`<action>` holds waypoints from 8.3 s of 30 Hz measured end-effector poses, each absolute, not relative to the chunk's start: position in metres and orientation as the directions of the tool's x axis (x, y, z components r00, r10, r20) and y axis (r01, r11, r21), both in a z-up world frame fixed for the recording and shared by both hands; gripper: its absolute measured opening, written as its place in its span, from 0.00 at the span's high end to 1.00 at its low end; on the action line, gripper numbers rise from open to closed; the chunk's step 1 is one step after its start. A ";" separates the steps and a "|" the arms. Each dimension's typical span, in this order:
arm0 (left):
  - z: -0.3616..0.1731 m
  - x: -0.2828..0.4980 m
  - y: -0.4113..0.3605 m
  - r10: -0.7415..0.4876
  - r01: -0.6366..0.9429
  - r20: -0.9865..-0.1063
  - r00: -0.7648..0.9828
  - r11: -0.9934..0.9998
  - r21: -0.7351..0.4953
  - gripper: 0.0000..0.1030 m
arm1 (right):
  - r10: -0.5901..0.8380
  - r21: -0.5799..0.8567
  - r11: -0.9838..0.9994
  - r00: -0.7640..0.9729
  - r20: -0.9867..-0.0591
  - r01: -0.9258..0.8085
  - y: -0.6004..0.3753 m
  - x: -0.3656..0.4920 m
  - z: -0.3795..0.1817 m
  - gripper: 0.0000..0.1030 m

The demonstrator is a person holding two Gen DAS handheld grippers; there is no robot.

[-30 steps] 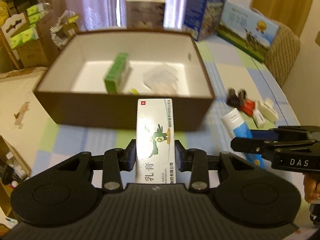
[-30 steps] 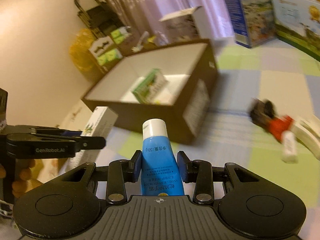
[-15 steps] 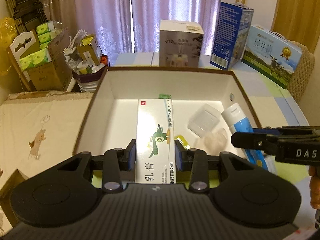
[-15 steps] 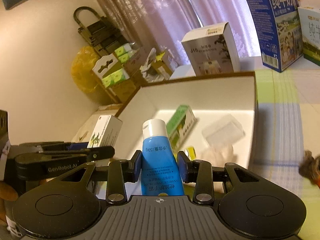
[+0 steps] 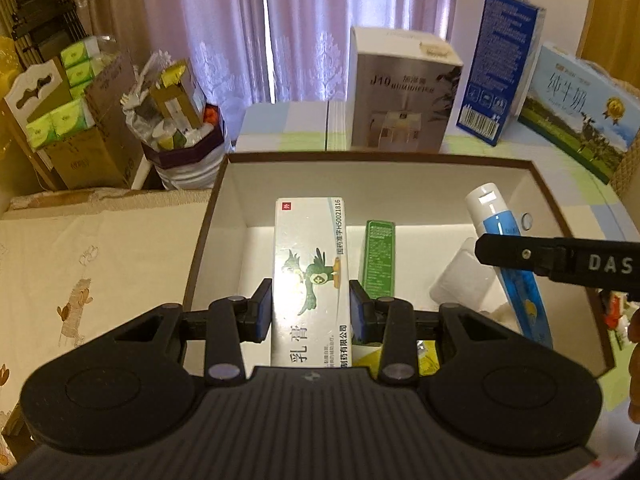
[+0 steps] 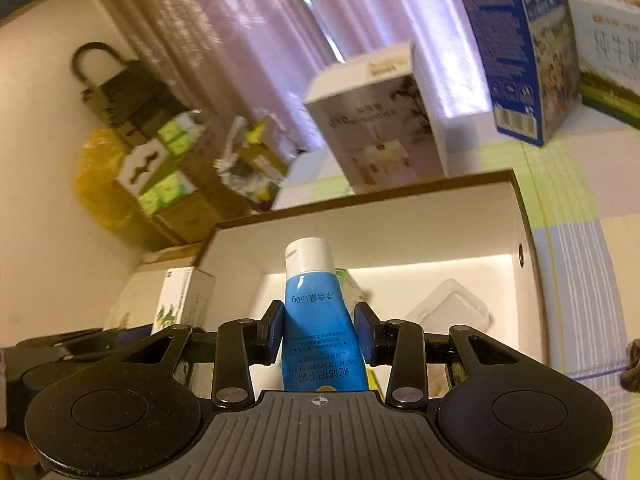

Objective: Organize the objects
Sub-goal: 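Lower the ointment box with the left tool while the right tool lowers the tube into the box, then open both tools and withdraw them from the brown box, then move both tools toward the pill bottle and white clip, then grasp the white pill bottle with the left tool while the right tool grasps the white clip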

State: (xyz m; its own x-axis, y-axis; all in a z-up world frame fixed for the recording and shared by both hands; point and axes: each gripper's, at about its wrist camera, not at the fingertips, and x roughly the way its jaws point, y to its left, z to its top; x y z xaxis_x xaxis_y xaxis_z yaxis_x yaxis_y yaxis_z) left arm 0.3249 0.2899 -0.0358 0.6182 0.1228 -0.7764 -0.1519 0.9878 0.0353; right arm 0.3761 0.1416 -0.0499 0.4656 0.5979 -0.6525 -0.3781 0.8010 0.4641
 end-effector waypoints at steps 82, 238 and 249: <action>-0.027 0.216 0.226 0.064 -0.128 -0.819 0.570 0.992 -0.012 0.13 | 0.501 0.290 0.840 0.448 -0.741 -0.459 0.065 0.252 -0.033 0.38; -0.158 0.314 -0.013 -0.039 -0.049 -0.906 0.421 0.997 -0.066 0.78 | 0.420 0.002 0.720 0.434 -0.797 -0.694 -0.158 0.342 -0.154 0.63; -0.158 0.297 -0.012 -0.040 -0.029 -0.907 0.418 0.998 -0.058 0.78 | 0.451 0.078 0.746 0.416 -0.790 -0.661 -0.162 0.302 -0.150 0.63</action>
State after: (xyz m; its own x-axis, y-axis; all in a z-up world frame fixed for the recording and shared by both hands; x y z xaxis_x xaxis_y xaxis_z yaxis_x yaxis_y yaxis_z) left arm 0.2968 -0.0117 -0.1577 0.4184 -0.0403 -0.9074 -0.0290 0.9979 -0.0577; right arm 0.3020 -0.1623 -0.1498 0.4159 0.4509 -0.7897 -0.6612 0.7462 0.0778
